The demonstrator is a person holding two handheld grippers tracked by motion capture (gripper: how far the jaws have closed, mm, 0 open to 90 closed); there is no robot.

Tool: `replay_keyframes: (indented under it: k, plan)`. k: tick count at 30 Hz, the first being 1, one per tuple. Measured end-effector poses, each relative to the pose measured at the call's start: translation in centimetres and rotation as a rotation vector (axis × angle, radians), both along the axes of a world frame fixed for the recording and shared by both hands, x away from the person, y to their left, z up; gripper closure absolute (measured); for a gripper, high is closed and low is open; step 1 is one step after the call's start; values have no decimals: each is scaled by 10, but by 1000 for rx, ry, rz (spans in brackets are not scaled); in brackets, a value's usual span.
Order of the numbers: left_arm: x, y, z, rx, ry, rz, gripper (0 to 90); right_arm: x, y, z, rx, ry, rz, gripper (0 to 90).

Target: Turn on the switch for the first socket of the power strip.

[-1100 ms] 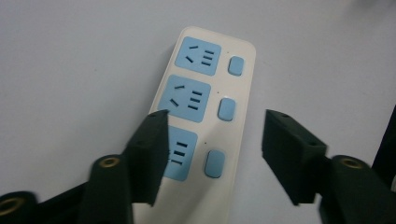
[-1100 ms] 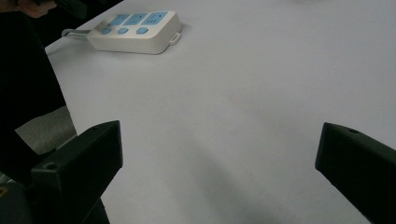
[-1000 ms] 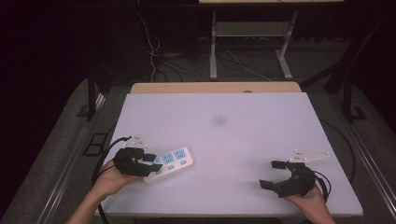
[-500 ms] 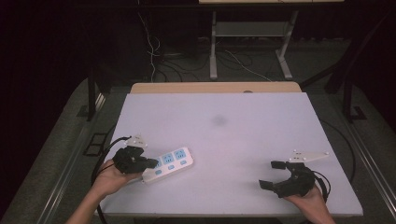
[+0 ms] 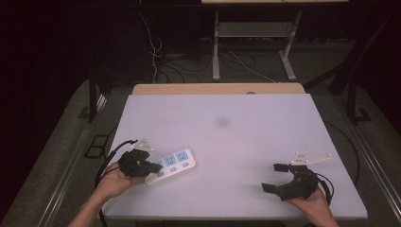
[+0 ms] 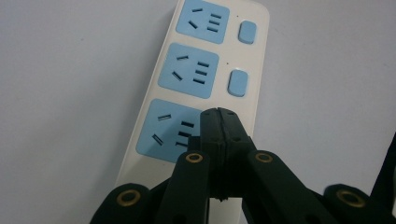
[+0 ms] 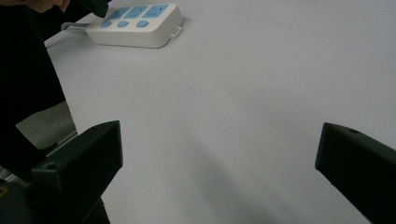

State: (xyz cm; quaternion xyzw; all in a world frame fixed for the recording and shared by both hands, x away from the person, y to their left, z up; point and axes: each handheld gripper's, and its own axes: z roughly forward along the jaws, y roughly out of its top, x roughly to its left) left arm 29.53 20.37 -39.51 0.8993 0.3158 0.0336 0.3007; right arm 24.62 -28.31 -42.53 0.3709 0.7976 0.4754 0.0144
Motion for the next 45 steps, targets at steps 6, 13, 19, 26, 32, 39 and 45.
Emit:
replay_keyframes:
  k: [6,13,19,26,32,39,45]
  plan:
    - [-2,0,-4,2,12,-10,891,0,0,0,3,-3,0,3]
    - [-1,1,-5,-13,20,-8,891,0,-1,0,4,-1,-1,3]
    - [-2,-1,-5,-11,22,-12,892,0,-1,0,5,-1,-3,3]
    - [-2,-5,-7,-23,38,-22,893,0,-1,0,6,-1,-4,3]
    - [0,-10,-9,-31,51,-40,895,0,-1,0,4,-1,-1,3]
    - [2,-8,-9,-40,55,-31,895,0,-2,1,7,-2,-2,3]
    - [1,-3,-9,-51,56,-23,895,0,-2,0,5,-1,-2,3]
